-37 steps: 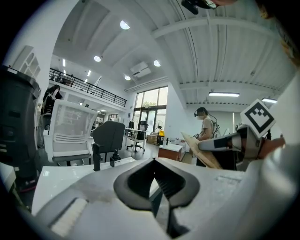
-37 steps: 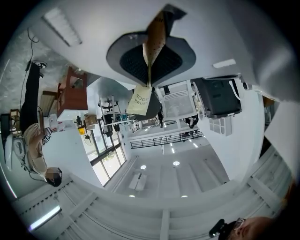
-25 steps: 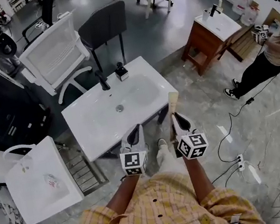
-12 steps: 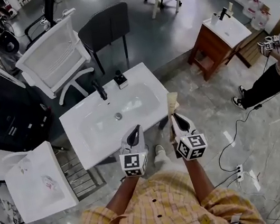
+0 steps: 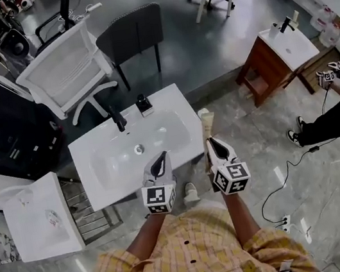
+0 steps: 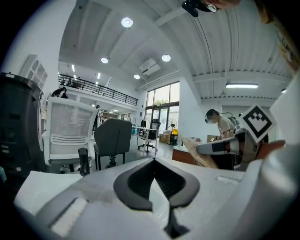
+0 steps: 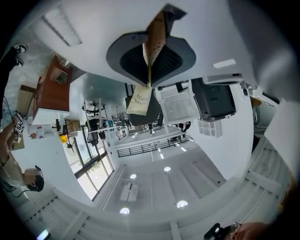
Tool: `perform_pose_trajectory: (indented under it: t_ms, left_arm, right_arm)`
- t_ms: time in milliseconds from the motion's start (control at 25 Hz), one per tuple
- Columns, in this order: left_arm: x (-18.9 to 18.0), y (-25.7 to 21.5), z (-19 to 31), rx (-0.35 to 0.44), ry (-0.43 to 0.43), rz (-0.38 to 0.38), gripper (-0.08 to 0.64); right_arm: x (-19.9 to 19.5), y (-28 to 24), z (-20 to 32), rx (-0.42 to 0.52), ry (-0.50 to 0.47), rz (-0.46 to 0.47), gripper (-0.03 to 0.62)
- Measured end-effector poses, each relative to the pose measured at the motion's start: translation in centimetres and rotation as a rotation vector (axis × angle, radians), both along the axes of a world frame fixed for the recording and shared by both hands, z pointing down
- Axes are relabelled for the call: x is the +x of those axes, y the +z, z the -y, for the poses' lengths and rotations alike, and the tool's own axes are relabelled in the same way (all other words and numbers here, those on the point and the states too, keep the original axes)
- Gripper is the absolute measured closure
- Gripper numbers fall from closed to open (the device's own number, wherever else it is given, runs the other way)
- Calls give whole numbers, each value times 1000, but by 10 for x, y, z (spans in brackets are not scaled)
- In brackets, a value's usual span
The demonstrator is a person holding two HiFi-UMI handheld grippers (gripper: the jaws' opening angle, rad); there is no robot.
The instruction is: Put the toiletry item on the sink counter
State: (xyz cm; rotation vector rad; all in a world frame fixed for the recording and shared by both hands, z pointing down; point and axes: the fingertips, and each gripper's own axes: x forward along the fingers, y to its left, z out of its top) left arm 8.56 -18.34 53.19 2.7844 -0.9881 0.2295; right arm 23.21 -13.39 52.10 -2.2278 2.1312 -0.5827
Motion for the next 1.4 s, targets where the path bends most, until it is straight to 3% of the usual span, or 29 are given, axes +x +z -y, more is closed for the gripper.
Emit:
perform_pose_trajectory:
  t_ms: [640, 1400]
  left_arm:
    - [38, 29, 39, -15, -123, 41, 560]
    - [22, 58, 65, -58, -227, 77, 560]
  right_arm:
    - [55, 49, 62, -65, -111, 18, 565]
    - [52, 115, 137, -174, -234, -56, 565]
